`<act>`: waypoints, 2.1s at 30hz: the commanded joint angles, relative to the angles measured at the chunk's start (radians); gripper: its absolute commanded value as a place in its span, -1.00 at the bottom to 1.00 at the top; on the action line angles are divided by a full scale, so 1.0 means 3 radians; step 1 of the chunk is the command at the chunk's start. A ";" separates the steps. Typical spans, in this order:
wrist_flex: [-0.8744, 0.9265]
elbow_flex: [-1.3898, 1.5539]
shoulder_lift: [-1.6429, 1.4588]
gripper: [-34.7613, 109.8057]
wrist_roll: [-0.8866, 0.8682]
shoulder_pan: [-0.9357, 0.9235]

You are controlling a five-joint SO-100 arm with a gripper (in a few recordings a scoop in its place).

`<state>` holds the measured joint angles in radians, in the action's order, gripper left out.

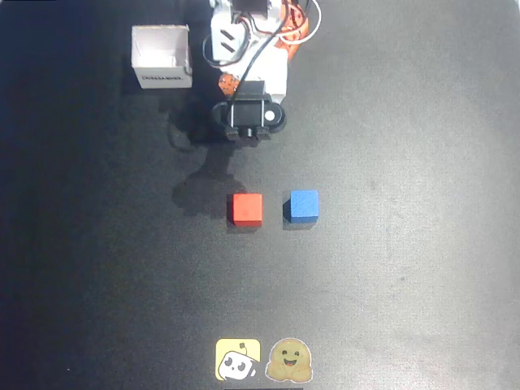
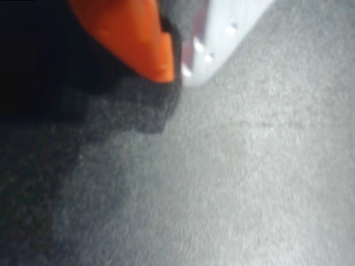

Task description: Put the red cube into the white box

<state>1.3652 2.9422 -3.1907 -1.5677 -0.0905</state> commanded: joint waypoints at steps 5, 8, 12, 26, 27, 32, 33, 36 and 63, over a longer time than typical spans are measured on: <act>0.0077 -0.0961 0.0997 -0.52 0.0026 0.0010; 0.0159 -0.1585 0.1744 -0.52 0.0026 0.0015; 0.0031 -0.1923 0.2234 -0.52 0.0020 0.0015; -0.0389 -0.3001 0.3963 -0.52 0.0005 0.0056; -0.0389 -0.3042 0.4024 -0.52 -0.0005 0.0066; -0.0491 -0.3073 0.4121 -0.52 -0.0240 0.0184; -0.0522 -0.3063 0.4126 -0.52 -0.0291 0.0210; -0.0598 -0.3048 0.4172 -0.52 -0.0348 0.0266; -0.1043 -0.2996 0.4479 -0.48 -0.0230 -0.0031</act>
<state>1.0646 2.0632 -1.8438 -1.6444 -0.0874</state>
